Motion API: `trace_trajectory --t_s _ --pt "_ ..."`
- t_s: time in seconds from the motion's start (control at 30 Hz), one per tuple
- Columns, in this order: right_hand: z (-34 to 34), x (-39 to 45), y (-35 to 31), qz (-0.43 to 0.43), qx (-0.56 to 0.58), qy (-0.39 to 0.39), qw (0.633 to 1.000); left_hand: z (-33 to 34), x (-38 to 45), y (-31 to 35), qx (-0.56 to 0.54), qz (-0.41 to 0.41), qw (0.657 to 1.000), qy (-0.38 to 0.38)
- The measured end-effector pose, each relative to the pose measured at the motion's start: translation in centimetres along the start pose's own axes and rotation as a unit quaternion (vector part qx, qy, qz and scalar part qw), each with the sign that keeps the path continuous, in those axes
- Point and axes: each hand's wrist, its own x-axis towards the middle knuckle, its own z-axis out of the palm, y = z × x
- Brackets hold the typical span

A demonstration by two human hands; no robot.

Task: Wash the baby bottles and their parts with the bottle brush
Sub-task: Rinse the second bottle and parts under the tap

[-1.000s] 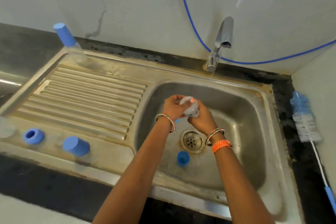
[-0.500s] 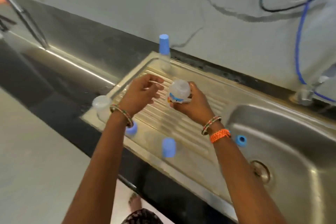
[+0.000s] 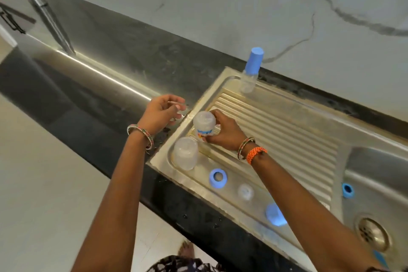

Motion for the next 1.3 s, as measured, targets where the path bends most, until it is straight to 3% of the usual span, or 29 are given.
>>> trace_trajectory --t_s 0.23,0.43,0.93,1.03,1.2,1.3 --pt "0.6 0.9 -0.2 0.000 -0.017 -0.009 1.000 0.0 2.1 -1.7 -0.016 -0.047 0.999 -0.016" --pt "0.3 0.5 0.1 0.005 -0.002 -0.016 1.000 0.5 2.8 -1.1 -0.023 -0.030 0.999 0.019" --pt "-0.2 0.2 -0.3 0.033 0.012 -0.010 0.999 1.2 2.0 -0.5 0.026 -0.019 0.999 0.020" --pt "-1.3 -0.3 -0.6 0.050 0.013 -0.008 0.999 1.4 1.8 1.5 0.029 0.023 0.998 0.042" --pt "-6.4 -4.1 0.1 0.046 0.026 0.041 0.998 6.3 0.2 6.0 0.045 0.193 0.975 0.097" --pt "-11.6 -8.4 3.3 0.051 0.016 0.149 0.987 14.2 -1.8 7.9 -0.019 0.234 0.972 0.003"
